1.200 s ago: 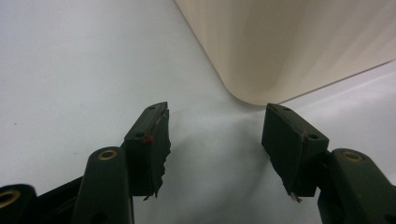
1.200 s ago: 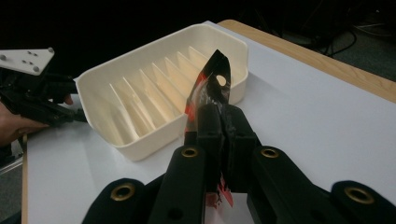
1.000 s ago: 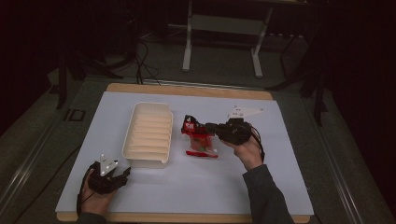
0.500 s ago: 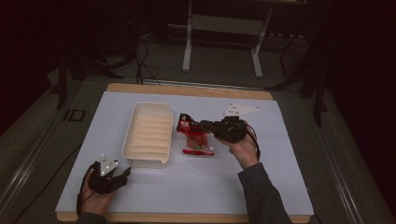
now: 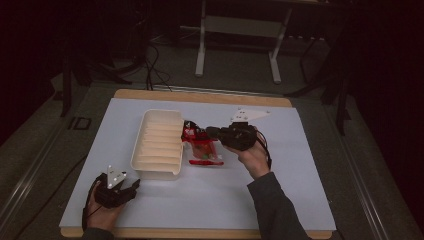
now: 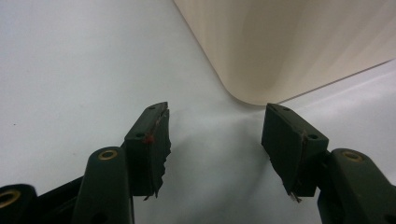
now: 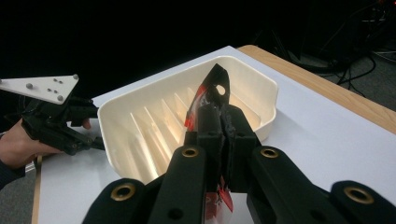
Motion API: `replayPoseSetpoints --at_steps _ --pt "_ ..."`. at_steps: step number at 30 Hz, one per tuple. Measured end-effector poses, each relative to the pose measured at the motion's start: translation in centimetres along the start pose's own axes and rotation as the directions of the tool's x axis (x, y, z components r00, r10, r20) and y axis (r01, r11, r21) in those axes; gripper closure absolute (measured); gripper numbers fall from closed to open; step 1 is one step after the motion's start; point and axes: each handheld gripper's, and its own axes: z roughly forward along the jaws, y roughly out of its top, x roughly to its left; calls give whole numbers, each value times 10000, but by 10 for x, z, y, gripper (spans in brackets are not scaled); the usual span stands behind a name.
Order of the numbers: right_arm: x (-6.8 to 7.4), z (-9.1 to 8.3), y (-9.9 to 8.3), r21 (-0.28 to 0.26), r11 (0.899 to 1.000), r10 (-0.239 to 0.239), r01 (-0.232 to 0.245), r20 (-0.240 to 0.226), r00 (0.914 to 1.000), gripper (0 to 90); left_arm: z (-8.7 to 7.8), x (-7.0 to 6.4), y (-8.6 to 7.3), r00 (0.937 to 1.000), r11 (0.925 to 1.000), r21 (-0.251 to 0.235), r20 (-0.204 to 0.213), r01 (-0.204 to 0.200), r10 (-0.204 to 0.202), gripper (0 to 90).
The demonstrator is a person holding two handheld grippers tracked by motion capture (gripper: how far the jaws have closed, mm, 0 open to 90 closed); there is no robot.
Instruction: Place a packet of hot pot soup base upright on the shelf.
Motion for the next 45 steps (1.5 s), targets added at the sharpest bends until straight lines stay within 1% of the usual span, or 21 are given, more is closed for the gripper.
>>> replayPoseSetpoints --at_steps 7,13,25,36,42,45 --pt "3 5 6 -88 9999 -85 85 -64 9999 872 0 0 0 10000 10000 15 -18 -52 52 417" --pt "6 11 10 -151 9998 -154 151 -160 9998 872 0 0 0 10000 10000 -3 3 -19 19 417" --pt "11 24 13 -265 9995 -170 159 -396 9991 872 0 0 0 10000 10000 6 7 -43 43 417" --pt "16 31 18 -392 9989 -296 275 -544 9981 872 0 0 0 10000 10000 3 10 -51 51 417" --pt "20 40 22 -407 9988 -299 271 -694 9971 873 0 0 0 10000 10000 21 19 -44 44 417" --pt "22 46 23 -370 9987 -373 346 -760 9964 873 0 0 0 10000 10000 20 23 -46 46 417"
